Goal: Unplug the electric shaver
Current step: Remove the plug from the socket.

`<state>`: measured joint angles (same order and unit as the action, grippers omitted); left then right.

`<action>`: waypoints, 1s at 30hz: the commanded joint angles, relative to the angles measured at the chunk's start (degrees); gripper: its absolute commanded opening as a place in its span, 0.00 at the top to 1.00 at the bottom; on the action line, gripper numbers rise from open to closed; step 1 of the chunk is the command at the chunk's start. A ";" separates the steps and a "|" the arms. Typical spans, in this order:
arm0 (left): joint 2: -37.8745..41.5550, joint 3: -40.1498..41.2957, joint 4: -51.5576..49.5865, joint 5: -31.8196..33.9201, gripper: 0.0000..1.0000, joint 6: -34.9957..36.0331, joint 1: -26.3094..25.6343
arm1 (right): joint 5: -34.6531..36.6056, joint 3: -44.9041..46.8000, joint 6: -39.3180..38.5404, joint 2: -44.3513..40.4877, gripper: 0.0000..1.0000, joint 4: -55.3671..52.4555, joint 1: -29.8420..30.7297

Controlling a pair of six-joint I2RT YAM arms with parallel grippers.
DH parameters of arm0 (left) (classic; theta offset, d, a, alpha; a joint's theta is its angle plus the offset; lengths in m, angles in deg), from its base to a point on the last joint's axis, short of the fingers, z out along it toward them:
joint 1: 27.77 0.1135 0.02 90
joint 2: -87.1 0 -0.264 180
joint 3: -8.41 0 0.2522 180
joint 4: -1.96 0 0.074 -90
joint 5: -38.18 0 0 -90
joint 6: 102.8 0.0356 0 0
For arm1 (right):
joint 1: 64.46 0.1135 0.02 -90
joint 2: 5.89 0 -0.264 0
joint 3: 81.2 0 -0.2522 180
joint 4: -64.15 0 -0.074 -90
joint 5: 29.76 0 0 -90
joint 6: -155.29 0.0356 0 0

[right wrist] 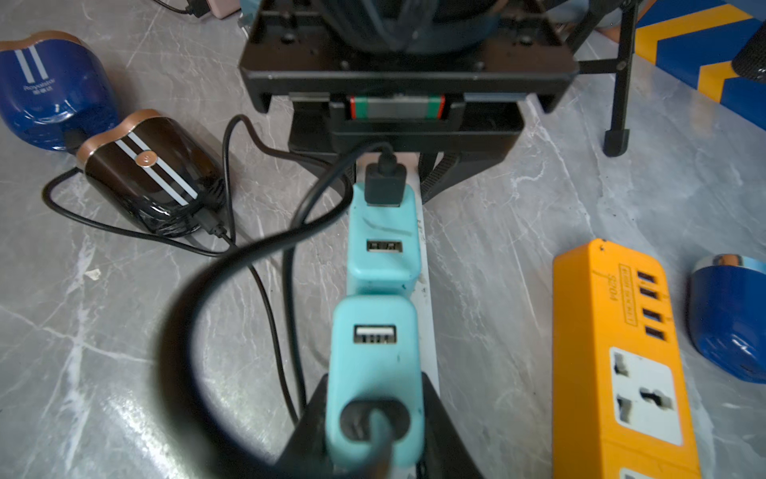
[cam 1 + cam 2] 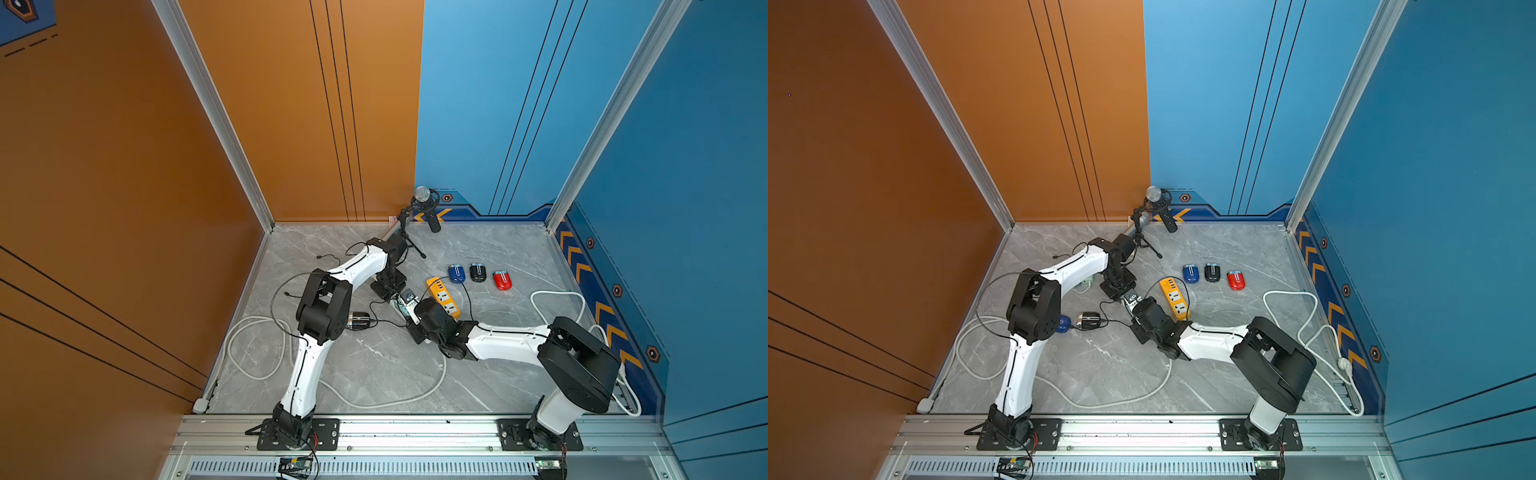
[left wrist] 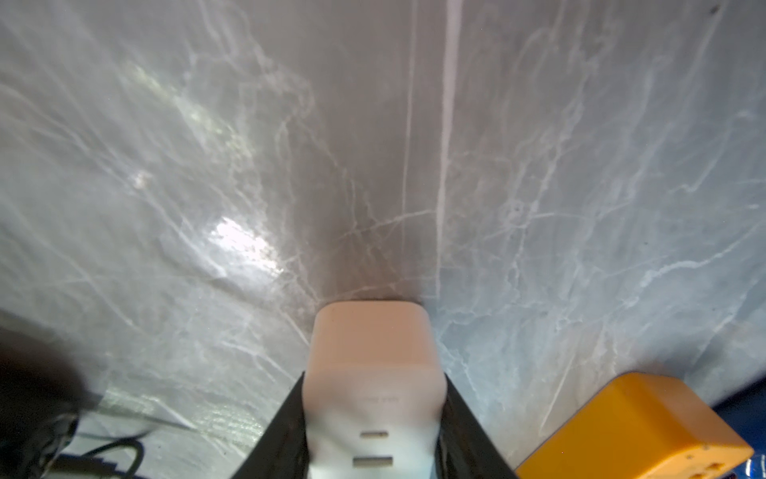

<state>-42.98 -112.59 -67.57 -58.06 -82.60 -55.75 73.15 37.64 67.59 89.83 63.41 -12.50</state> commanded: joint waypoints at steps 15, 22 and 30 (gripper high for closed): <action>-3.14 2.12 -1.15 3.91 0.91 1.04 -0.14 | -22.03 -4.28 19.57 -1.23 0.86 -0.31 -8.24; -3.33 2.12 -1.12 3.96 0.91 0.85 -0.05 | -6.03 -3.57 8.63 -4.37 0.88 -2.07 -3.49; -4.15 1.12 -1.18 3.47 0.91 0.73 0.04 | 8.67 -2.57 -3.28 -5.50 0.88 -1.29 1.15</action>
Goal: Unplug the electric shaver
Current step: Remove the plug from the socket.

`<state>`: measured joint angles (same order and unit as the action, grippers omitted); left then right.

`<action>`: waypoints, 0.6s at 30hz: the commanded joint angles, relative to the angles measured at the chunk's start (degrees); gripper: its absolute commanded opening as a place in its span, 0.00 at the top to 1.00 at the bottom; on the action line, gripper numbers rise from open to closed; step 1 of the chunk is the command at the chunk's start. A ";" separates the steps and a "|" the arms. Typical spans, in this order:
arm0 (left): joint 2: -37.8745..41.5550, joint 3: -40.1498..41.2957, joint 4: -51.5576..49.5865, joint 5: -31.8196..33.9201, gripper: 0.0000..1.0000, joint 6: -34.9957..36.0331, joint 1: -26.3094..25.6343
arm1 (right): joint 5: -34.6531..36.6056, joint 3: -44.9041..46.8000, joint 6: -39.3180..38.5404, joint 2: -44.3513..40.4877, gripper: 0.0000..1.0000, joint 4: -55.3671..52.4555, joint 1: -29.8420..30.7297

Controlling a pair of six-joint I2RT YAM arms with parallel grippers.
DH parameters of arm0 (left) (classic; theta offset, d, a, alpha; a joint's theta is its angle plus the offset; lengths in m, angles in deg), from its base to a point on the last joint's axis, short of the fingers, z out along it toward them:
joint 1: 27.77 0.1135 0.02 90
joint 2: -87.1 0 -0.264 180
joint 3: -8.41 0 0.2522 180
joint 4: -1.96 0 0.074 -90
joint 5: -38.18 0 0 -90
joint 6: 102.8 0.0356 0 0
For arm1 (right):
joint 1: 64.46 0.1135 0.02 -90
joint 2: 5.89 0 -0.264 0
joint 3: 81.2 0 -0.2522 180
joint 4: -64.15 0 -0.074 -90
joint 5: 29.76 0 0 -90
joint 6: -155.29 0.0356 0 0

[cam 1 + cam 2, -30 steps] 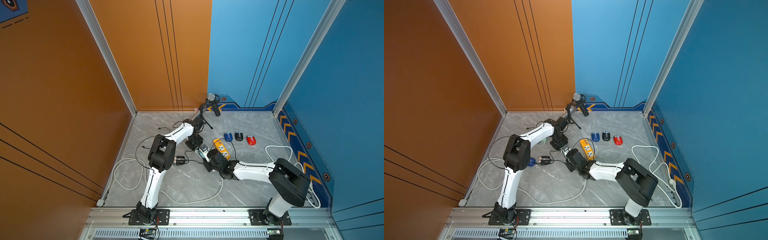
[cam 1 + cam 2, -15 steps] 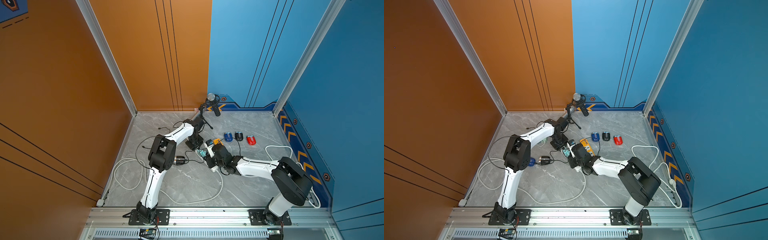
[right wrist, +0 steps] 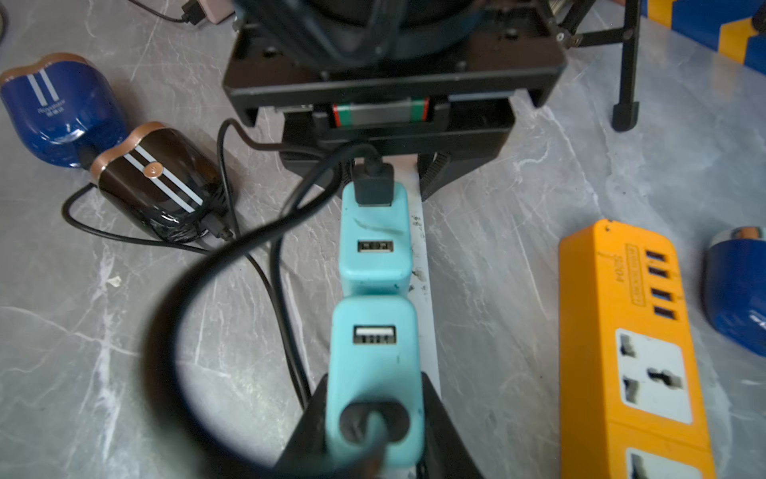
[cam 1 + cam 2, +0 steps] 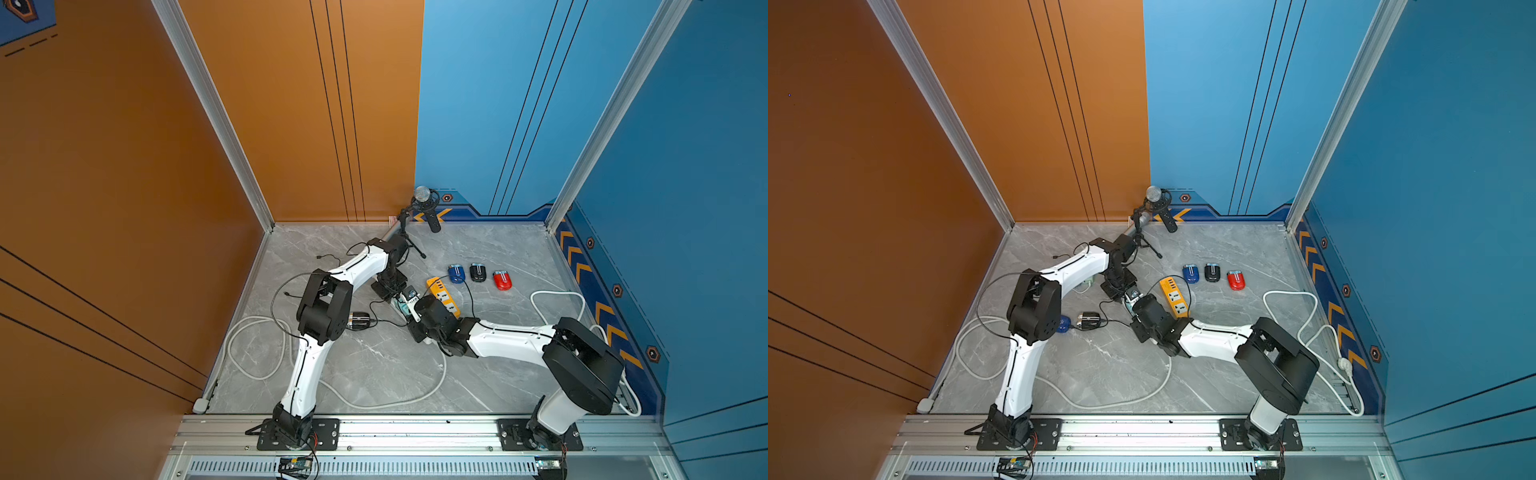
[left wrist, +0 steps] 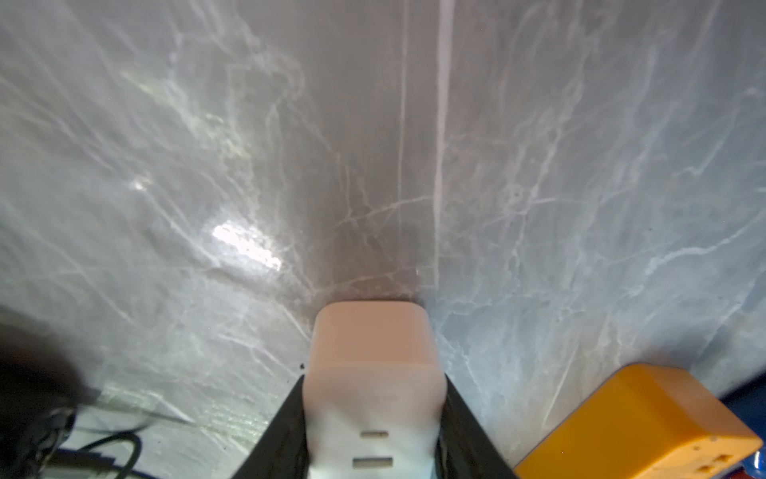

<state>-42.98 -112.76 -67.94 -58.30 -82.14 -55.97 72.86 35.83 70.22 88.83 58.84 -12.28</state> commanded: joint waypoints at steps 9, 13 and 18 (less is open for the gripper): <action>-4.51 0.32 -0.71 4.66 0.91 0.85 0.09 | -3.10 -3.29 2.29 -4.35 0.88 -1.53 -3.23; -4.59 -0.29 -0.67 5.81 0.91 1.31 -0.18 | -14.47 -4.81 12.93 -2.90 0.89 -3.41 -7.50; -4.68 -0.77 -0.64 6.12 0.91 1.30 -0.44 | -19.31 -6.73 17.00 -1.66 0.89 -5.16 -9.44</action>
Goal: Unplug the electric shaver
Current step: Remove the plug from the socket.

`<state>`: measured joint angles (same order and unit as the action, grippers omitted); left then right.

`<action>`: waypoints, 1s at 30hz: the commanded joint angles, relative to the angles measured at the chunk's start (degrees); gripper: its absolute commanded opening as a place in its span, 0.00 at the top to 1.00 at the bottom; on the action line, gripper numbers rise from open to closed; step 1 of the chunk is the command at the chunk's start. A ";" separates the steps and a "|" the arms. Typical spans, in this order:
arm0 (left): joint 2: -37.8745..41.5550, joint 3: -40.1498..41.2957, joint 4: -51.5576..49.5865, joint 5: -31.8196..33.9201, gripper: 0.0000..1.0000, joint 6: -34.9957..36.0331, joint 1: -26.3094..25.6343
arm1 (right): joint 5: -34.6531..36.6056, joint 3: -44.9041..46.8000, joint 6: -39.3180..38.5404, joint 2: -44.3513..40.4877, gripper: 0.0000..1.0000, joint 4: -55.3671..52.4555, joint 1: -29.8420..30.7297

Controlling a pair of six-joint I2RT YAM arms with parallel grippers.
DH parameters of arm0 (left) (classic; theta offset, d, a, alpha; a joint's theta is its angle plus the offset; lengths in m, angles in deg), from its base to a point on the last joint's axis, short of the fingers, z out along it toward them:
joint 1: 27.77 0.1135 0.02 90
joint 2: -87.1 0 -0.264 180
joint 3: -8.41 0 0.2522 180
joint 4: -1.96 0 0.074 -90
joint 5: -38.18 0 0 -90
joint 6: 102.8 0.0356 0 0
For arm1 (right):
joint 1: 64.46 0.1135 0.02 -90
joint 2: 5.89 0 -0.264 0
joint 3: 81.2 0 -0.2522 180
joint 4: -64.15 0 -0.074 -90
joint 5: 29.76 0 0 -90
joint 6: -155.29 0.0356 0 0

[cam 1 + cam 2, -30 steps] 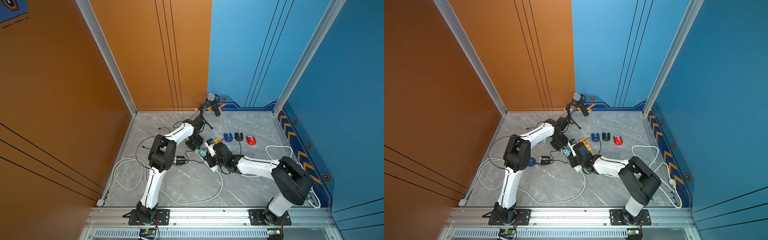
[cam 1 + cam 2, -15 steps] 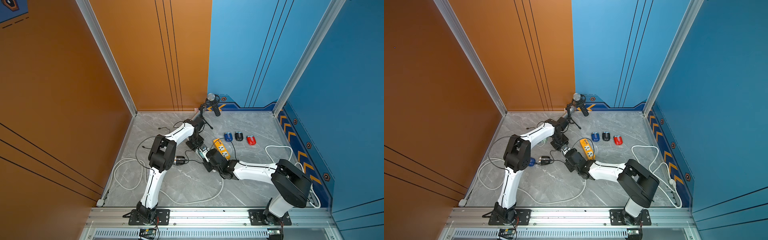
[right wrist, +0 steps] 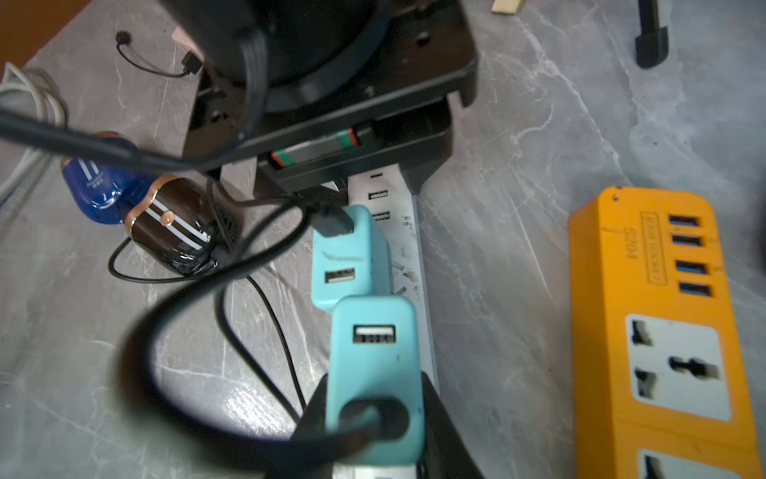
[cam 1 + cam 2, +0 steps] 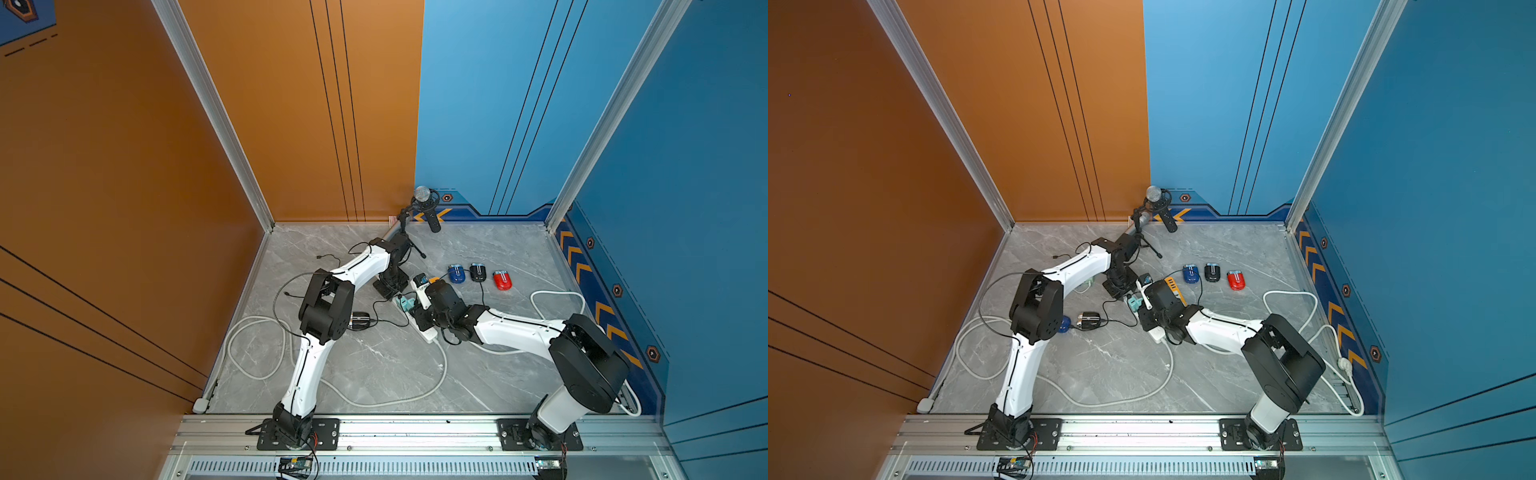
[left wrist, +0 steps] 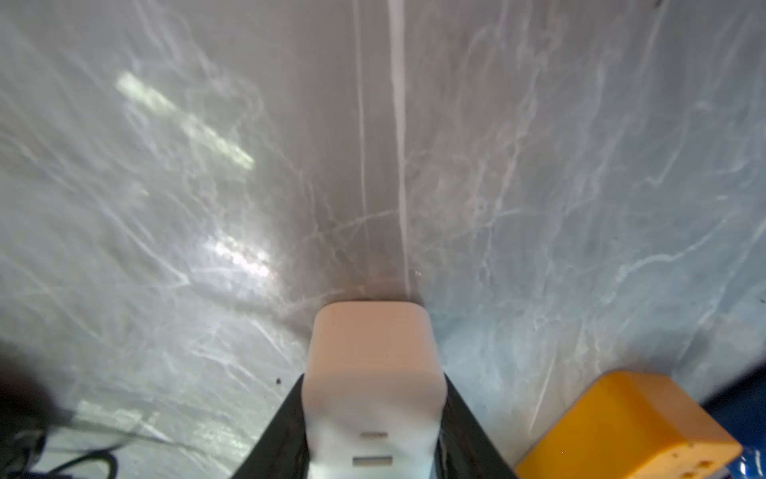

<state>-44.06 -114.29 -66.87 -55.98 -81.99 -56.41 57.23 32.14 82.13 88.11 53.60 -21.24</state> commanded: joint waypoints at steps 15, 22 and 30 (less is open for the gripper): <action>-6.25 -4.76 -1.67 4.82 0.91 0.01 -0.54 | 11.73 0.74 -8.63 -9.56 0.88 -8.14 2.10; -9.18 -11.43 -1.62 4.77 0.84 1.82 -1.28 | 9.51 4.71 -9.26 -16.11 0.86 -12.69 4.36; -6.67 -11.14 -1.62 7.47 0.47 6.29 -2.28 | 12.66 8.41 -10.07 -20.56 0.85 -15.07 12.32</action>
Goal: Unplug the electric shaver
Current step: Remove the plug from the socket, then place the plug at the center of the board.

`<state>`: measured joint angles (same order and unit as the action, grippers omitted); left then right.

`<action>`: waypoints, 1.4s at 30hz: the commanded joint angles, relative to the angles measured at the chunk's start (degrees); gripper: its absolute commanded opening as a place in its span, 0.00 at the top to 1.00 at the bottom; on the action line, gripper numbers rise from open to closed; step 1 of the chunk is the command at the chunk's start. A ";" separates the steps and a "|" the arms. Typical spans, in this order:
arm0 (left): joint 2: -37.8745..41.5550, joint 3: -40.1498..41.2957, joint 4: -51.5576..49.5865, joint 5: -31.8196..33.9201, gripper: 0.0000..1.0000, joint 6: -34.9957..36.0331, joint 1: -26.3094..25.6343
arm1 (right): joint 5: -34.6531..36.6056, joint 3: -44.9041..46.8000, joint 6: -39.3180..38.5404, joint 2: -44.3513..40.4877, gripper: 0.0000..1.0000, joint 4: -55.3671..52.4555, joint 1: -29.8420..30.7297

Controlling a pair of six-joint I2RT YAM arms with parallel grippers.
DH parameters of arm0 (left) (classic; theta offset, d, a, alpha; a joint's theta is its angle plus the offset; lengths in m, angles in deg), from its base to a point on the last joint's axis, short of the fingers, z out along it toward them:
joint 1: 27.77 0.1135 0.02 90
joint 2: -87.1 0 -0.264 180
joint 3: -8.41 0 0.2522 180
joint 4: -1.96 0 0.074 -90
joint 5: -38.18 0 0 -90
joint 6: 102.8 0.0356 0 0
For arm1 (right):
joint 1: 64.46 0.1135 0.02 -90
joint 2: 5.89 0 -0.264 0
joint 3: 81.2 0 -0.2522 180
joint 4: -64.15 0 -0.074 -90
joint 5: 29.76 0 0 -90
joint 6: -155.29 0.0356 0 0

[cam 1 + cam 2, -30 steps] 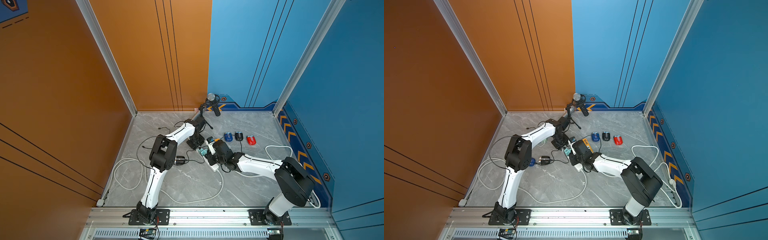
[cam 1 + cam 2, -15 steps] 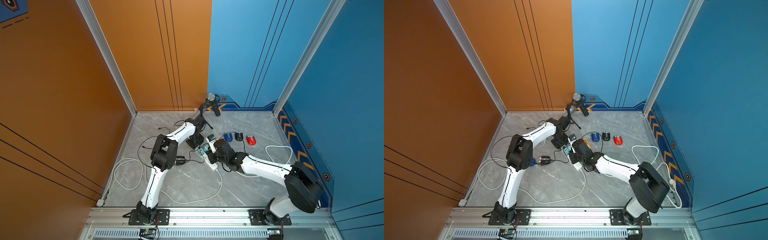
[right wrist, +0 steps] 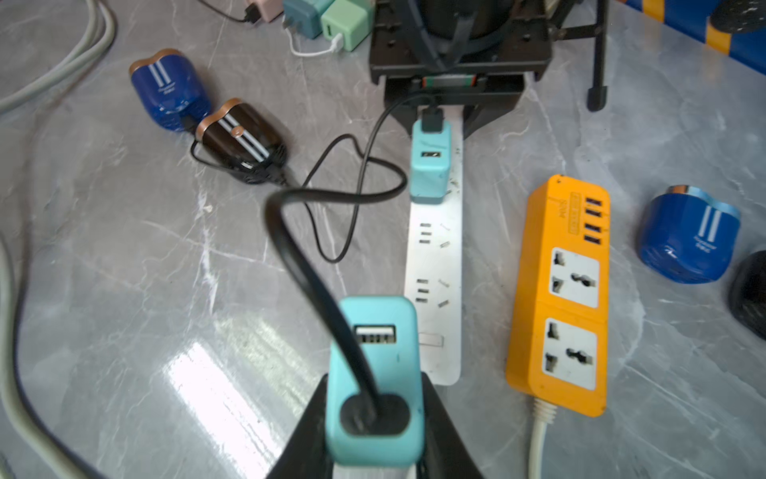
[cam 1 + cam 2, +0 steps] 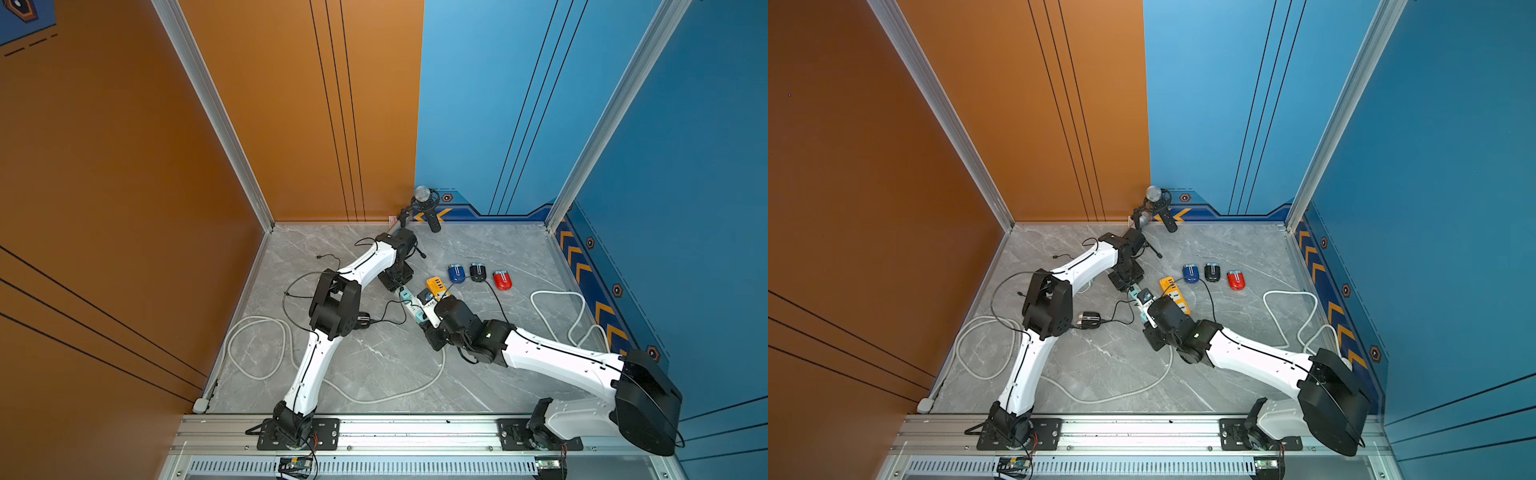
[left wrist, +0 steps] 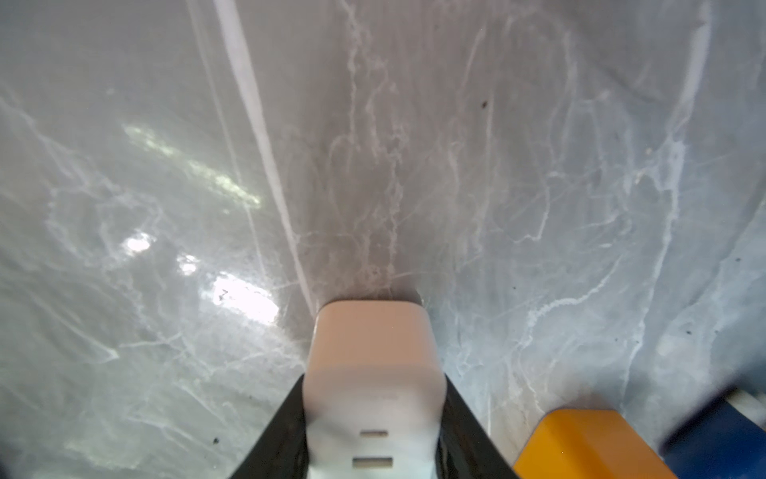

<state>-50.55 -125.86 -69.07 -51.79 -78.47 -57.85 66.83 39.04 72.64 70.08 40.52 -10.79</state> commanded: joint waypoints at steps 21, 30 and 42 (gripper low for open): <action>9.20 0.12 0.64 11.66 0.01 16.11 0.45 | 17.43 8.64 20.67 -12.00 0.85 -11.75 12.86; 11.17 0.12 0.63 13.54 0.01 19.69 1.60 | 26.63 7.14 23.41 -25.56 0.85 -20.01 12.21; 14.16 4.30 0.60 13.57 0.01 19.99 3.67 | 20.29 9.03 22.20 -25.38 0.83 -22.82 10.16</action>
<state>-39.68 -122.99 -67.98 -39.81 -59.28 -54.86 89.76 47.41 95.53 43.08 17.97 -0.04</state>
